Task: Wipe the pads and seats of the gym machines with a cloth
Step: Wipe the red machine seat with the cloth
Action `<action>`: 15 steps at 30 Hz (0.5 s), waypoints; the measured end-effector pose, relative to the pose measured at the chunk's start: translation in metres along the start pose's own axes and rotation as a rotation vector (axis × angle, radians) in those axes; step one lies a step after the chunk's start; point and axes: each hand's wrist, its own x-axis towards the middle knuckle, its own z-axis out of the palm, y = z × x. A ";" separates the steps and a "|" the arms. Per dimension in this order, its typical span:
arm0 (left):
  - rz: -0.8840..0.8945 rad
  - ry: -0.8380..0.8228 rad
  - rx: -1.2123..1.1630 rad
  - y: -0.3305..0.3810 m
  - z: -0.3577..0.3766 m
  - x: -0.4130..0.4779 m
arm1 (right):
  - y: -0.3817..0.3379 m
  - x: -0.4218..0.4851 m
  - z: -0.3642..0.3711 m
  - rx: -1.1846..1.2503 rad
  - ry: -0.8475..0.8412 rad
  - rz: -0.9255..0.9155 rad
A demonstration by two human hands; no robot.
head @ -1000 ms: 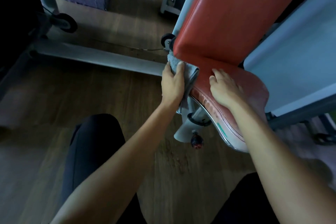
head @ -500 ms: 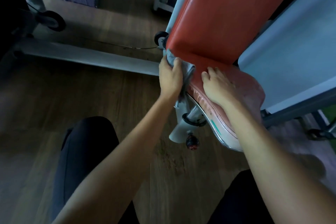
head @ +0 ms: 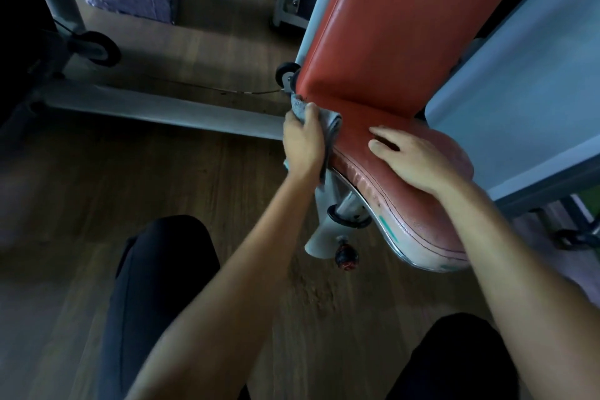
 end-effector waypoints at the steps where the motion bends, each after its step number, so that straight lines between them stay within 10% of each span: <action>1: 0.062 0.026 0.011 -0.005 0.003 -0.018 | 0.005 -0.004 0.001 0.020 0.025 -0.024; 15: 0.200 -0.070 0.074 -0.043 0.025 -0.110 | -0.001 0.008 0.011 0.076 0.002 0.021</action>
